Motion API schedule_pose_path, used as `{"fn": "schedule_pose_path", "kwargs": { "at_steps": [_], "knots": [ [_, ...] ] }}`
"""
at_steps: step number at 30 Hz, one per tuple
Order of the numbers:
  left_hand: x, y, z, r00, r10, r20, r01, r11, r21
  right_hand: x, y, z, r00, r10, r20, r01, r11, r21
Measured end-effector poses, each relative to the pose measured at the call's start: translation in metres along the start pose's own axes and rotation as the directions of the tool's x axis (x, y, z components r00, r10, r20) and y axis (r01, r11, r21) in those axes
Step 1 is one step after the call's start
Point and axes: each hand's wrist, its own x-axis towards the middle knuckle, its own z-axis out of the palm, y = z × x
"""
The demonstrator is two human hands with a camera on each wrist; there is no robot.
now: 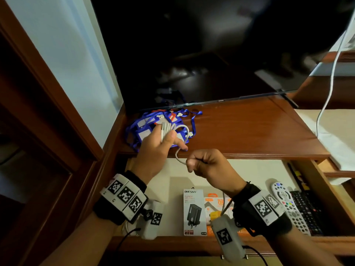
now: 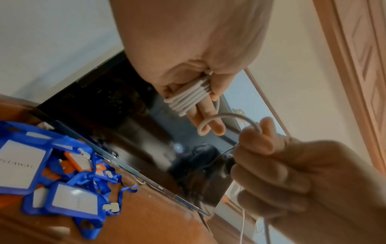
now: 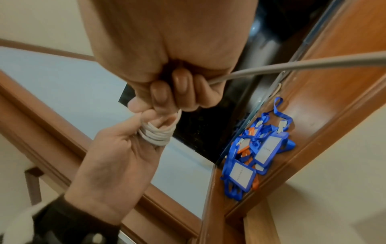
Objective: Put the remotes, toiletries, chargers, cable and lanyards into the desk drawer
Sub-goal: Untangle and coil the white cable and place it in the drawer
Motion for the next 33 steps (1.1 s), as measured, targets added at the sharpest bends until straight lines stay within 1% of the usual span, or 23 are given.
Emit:
{"fn": "schedule_pose_path", "kwargs": {
  "at_steps": [1, 3, 5, 7, 9, 11, 15, 17, 19, 22, 23, 24, 27, 30, 32, 33],
  "knots": [
    [-0.002, 0.000, 0.001, 1.000, 0.000, 0.026, 0.000, 1.000, 0.008, 0.001, 0.000, 0.000, 1.000, 0.003, -0.021, -0.002, 0.998, 0.069],
    [-0.007, 0.001, 0.003, 0.992, -0.051, 0.115, 0.052, 0.999, -0.005, 0.002, -0.003, -0.003, 0.997, -0.001, -0.074, 0.014, 0.986, 0.166],
    [-0.011, 0.004, 0.005, 0.962, -0.129, 0.241, 0.159, 0.981, -0.108, 0.003, -0.008, -0.003, 0.989, -0.031, -0.147, 0.057, 0.982, 0.178],
    [-0.013, 0.007, 0.007, 0.923, -0.190, 0.334, 0.280, 0.927, -0.247, 0.005, -0.008, -0.001, 0.972, -0.066, -0.225, 0.101, 0.984, 0.145],
    [-0.014, 0.009, 0.007, 0.902, -0.233, 0.364, 0.351, 0.885, -0.305, 0.008, 0.000, 0.000, 0.947, -0.076, -0.312, 0.117, 0.986, 0.116],
    [-0.015, 0.010, 0.007, 0.884, -0.262, 0.388, 0.401, 0.852, -0.337, 0.008, 0.006, 0.003, 0.931, -0.075, -0.357, 0.122, 0.986, 0.112],
    [-0.013, 0.011, 0.009, 0.850, -0.308, 0.427, 0.482, 0.781, -0.398, 0.006, 0.006, 0.006, 0.918, -0.120, -0.379, 0.136, 0.991, 0.018],
    [-0.012, 0.012, 0.011, 0.824, -0.347, 0.448, 0.536, 0.734, -0.416, 0.005, 0.009, 0.010, 0.913, -0.112, -0.391, 0.111, 0.993, -0.026],
    [-0.011, 0.013, 0.015, 0.798, -0.400, 0.450, 0.584, 0.694, -0.421, 0.003, 0.011, 0.013, 0.921, -0.087, -0.379, 0.083, 0.996, -0.026],
    [-0.012, 0.011, 0.019, 0.779, -0.455, 0.432, 0.616, 0.685, -0.388, -0.001, 0.014, 0.015, 0.950, 0.011, -0.312, 0.029, 0.992, 0.122],
    [-0.012, 0.010, 0.019, 0.772, -0.469, 0.428, 0.627, 0.670, -0.397, -0.002, 0.015, 0.014, 0.960, 0.030, -0.280, 0.016, 0.987, 0.159],
    [-0.012, 0.009, 0.019, 0.765, -0.481, 0.429, 0.640, 0.642, -0.421, -0.003, 0.014, 0.013, 0.968, 0.039, -0.246, 0.000, 0.987, 0.159],
    [-0.010, 0.007, 0.015, 0.743, -0.447, 0.498, 0.666, 0.567, -0.485, -0.003, 0.015, 0.008, 0.983, 0.060, -0.176, -0.057, 0.998, 0.022],
    [-0.008, 0.008, 0.015, 0.704, -0.416, 0.575, 0.703, 0.520, -0.484, -0.003, 0.015, 0.005, 0.992, 0.071, -0.109, -0.075, 0.997, -0.033],
    [-0.006, 0.011, 0.016, 0.686, -0.436, 0.583, 0.723, 0.498, -0.479, -0.002, 0.013, 0.006, 0.995, 0.069, -0.073, -0.074, 0.995, -0.073],
    [-0.005, 0.011, 0.018, 0.692, -0.456, 0.560, 0.719, 0.506, -0.477, -0.002, 0.012, 0.005, 0.995, 0.076, -0.068, -0.084, 0.991, -0.109]
  ]
}}
